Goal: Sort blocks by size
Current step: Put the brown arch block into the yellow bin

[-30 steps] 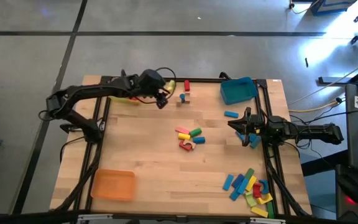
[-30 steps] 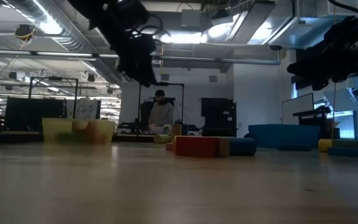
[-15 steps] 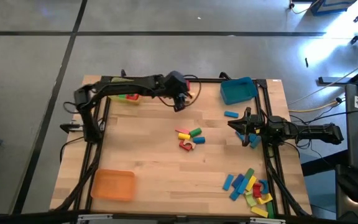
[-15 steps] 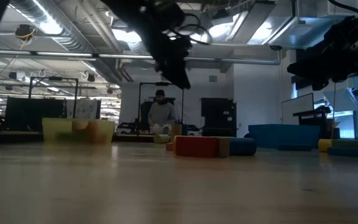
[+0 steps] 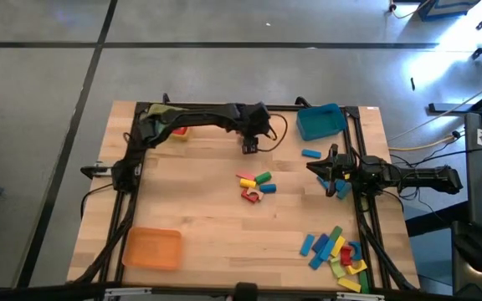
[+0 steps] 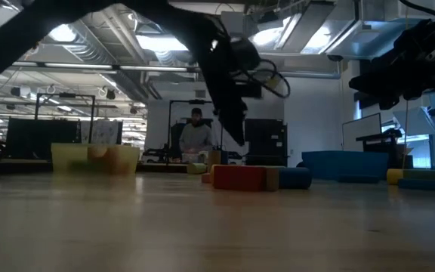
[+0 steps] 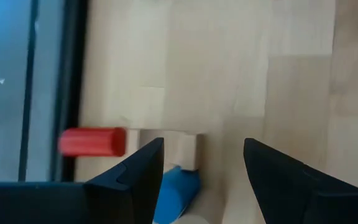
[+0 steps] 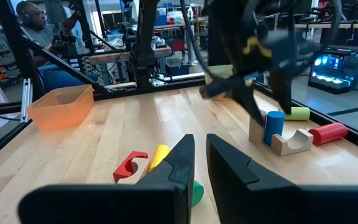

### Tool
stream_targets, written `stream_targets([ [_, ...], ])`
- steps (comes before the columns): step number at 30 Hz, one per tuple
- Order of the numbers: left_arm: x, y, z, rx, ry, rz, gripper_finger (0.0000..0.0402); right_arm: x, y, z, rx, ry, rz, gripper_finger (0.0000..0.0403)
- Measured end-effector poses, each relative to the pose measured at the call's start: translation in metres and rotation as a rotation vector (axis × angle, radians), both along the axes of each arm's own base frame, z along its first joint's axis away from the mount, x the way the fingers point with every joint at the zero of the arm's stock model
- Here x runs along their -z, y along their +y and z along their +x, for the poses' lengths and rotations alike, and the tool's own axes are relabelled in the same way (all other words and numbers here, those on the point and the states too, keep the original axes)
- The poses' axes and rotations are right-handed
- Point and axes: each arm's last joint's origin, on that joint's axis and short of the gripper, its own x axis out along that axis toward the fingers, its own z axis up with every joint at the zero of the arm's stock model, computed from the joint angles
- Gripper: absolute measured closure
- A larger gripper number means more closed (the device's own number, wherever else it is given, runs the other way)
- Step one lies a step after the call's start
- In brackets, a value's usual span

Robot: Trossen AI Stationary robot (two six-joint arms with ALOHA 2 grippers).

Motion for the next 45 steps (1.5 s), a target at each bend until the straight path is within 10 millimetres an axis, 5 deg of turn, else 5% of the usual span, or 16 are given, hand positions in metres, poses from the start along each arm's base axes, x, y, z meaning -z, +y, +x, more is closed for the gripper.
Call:
stream_targets([
  [6,0.027,0.013,0.001,-0.002,0.059,-0.014,0.0198,0.000,0.000,0.000,0.000,0.000,0.000,0.0357],
  [22,0.043,0.029,-0.003,-0.001,0.054,-0.053,0.0203,0.003,0.000,0.002,0.000,0.041,-0.001,0.0357],
  [45,0.052,0.029,0.001,0.085,0.089,0.001,0.0372,0.004,0.000,0.003,0.008,0.053,0.001,0.0357],
])
